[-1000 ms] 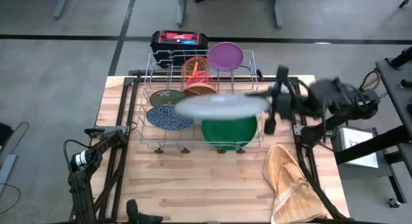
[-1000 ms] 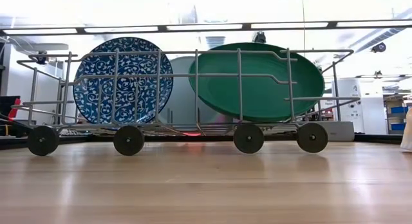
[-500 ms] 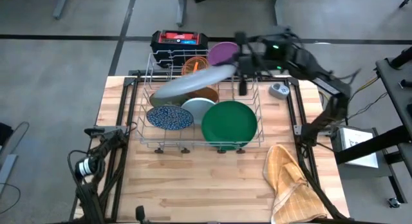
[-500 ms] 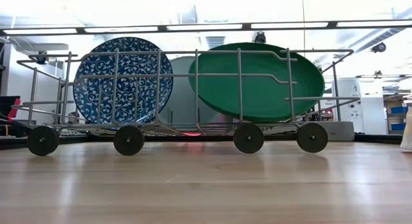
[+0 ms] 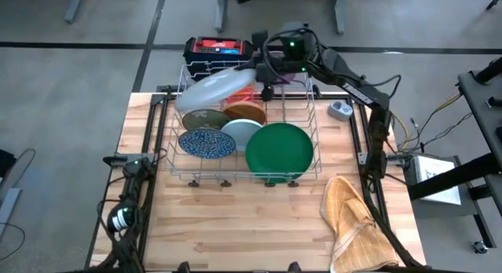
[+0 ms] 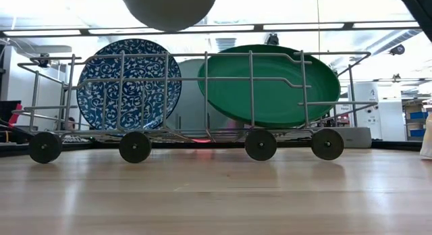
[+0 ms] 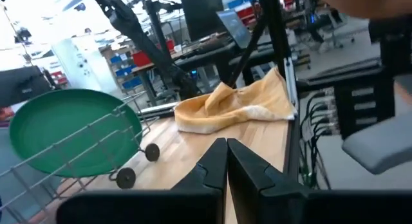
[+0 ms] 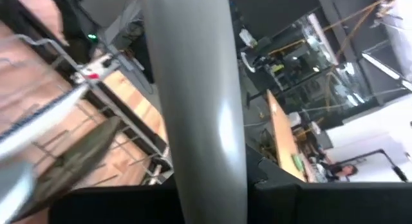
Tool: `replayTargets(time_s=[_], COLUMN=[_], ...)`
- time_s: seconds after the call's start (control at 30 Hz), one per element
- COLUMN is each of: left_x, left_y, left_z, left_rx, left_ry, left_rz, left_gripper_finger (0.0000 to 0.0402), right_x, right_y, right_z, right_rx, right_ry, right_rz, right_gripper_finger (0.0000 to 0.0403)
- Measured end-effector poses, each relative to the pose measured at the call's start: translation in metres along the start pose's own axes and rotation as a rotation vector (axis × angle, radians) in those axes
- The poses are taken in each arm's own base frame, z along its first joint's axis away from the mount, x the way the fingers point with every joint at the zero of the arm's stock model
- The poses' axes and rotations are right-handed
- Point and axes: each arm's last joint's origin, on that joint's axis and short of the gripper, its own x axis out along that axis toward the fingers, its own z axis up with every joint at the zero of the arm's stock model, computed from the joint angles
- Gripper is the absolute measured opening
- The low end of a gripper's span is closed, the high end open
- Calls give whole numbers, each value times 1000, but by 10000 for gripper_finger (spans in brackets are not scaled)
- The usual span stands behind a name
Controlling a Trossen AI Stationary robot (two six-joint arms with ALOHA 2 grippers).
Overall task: Sort dishes
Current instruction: Put the gray plate into the dish rack
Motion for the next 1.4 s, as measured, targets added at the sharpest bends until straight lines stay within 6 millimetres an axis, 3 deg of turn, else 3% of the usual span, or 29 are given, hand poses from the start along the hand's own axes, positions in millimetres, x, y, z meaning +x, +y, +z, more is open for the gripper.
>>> replayTargets(time_s=[0.17,0.37,0.5,0.77,0.97,1.1,1.27,1.4], left_x=[14,30,44,52,52,51,51,51], left_y=[-16,-29,-26,-25,-25,-25,-25,-25], left_z=[15,24,39,40,40,40,40,40], left_rx=[92,180,201,220,220,227,234,234], left_ry=[11,24,31,37,37,37,38,38], left_rz=[25,50,79,92,91,90,90,90], left_gripper_finger=[0,0,0,0,0,0,0,0], right_x=[-1,-3,-7,-8,10,36,66,79], right_y=[-2,-8,-12,-18,-15,-17,-8,0], right_z=[1,-4,-16,-33,-49,-62,-85,-95], right_rx=[-80,12,43,203,252,296,318,331], right_ry=[-9,-13,10,-8,-145,-233,-264,-257], right_rz=[-15,-48,-42,-26,64,6,12,36], right_gripper_finger=[0,0,0,0,0,0,0,0])
